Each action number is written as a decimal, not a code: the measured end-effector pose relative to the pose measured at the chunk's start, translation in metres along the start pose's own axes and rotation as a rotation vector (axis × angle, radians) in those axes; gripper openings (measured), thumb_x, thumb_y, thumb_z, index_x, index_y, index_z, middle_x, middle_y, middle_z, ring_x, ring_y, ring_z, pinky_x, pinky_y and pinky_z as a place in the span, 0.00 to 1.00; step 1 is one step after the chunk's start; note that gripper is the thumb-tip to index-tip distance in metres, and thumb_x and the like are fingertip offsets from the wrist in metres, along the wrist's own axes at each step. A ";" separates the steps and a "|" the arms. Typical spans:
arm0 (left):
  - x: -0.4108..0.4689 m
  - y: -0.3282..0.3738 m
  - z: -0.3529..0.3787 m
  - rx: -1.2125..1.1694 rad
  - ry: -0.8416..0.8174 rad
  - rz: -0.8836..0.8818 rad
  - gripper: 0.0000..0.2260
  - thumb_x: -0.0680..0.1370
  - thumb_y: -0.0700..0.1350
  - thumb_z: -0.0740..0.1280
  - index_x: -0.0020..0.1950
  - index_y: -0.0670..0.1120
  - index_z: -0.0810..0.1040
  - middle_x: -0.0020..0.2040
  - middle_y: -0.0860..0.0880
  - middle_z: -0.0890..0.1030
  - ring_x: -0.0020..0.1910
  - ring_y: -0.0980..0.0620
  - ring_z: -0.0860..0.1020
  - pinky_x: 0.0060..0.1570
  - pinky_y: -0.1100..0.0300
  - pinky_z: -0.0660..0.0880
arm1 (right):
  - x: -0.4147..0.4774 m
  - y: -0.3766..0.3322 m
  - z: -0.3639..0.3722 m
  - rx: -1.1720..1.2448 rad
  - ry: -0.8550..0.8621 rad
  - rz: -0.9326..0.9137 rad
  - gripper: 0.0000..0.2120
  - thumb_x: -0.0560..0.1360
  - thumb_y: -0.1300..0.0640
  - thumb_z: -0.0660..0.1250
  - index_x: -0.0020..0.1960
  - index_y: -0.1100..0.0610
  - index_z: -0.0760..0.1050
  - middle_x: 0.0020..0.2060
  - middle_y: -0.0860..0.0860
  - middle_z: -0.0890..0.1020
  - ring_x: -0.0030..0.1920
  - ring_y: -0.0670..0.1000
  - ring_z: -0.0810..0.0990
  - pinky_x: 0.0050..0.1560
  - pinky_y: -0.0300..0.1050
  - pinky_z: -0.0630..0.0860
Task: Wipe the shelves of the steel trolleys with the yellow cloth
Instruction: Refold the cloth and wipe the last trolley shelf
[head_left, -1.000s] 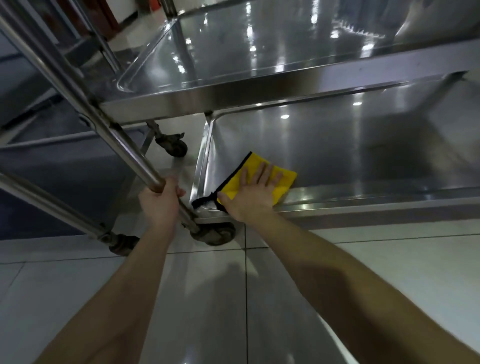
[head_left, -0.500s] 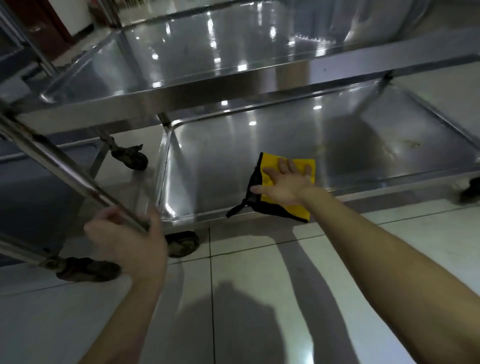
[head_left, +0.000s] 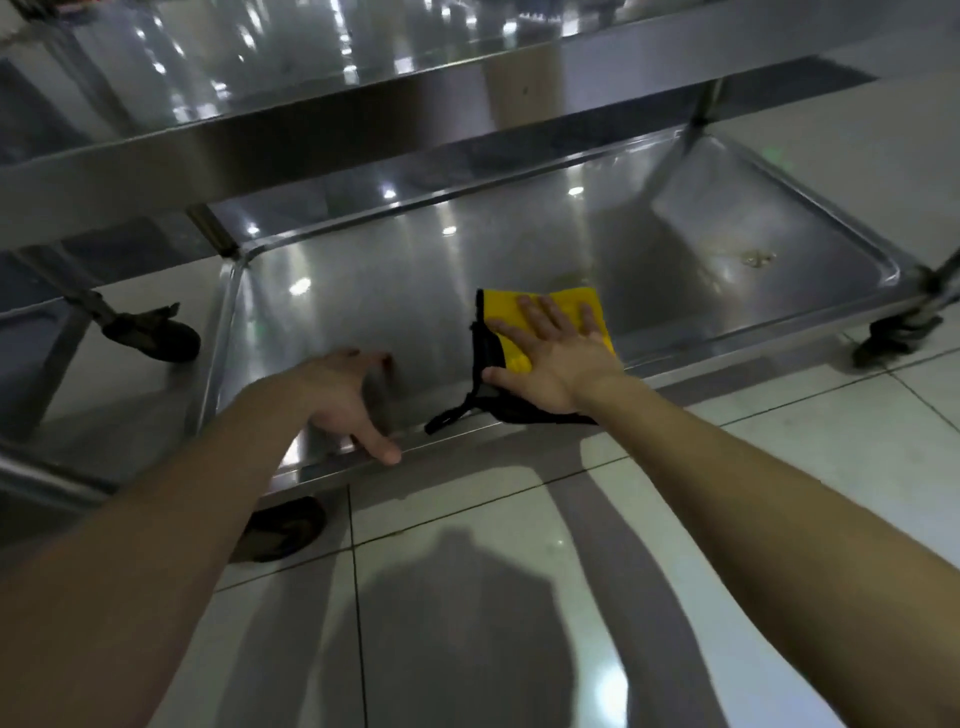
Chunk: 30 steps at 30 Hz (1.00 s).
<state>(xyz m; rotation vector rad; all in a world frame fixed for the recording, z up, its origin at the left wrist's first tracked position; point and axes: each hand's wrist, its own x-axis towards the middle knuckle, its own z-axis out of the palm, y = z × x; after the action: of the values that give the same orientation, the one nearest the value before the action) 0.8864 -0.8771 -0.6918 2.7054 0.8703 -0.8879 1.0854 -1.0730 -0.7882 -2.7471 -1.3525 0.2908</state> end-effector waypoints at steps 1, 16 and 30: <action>0.001 -0.003 0.001 0.022 0.012 0.018 0.79 0.45 0.79 0.78 0.89 0.56 0.47 0.88 0.48 0.54 0.86 0.44 0.59 0.82 0.47 0.64 | 0.007 0.023 -0.004 0.002 -0.002 0.047 0.41 0.74 0.18 0.44 0.84 0.30 0.43 0.87 0.44 0.39 0.86 0.50 0.36 0.82 0.67 0.35; 0.003 -0.011 0.010 -0.032 0.064 0.041 0.77 0.42 0.81 0.76 0.87 0.62 0.49 0.87 0.53 0.56 0.84 0.44 0.61 0.79 0.43 0.68 | 0.145 -0.042 -0.025 -0.006 0.039 -0.003 0.42 0.77 0.21 0.48 0.86 0.36 0.46 0.87 0.54 0.43 0.86 0.58 0.39 0.79 0.76 0.36; -0.018 0.000 0.007 -0.100 0.095 0.010 0.69 0.55 0.69 0.86 0.88 0.51 0.55 0.86 0.47 0.60 0.83 0.41 0.64 0.78 0.41 0.69 | -0.025 0.029 -0.006 -0.091 0.002 -0.049 0.37 0.74 0.28 0.39 0.83 0.29 0.40 0.87 0.43 0.42 0.86 0.47 0.39 0.84 0.61 0.36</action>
<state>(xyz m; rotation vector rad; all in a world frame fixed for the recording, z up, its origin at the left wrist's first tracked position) 0.8710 -0.8882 -0.6871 2.6809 0.8934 -0.6995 1.0942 -1.1107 -0.7828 -2.7801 -1.4659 0.2300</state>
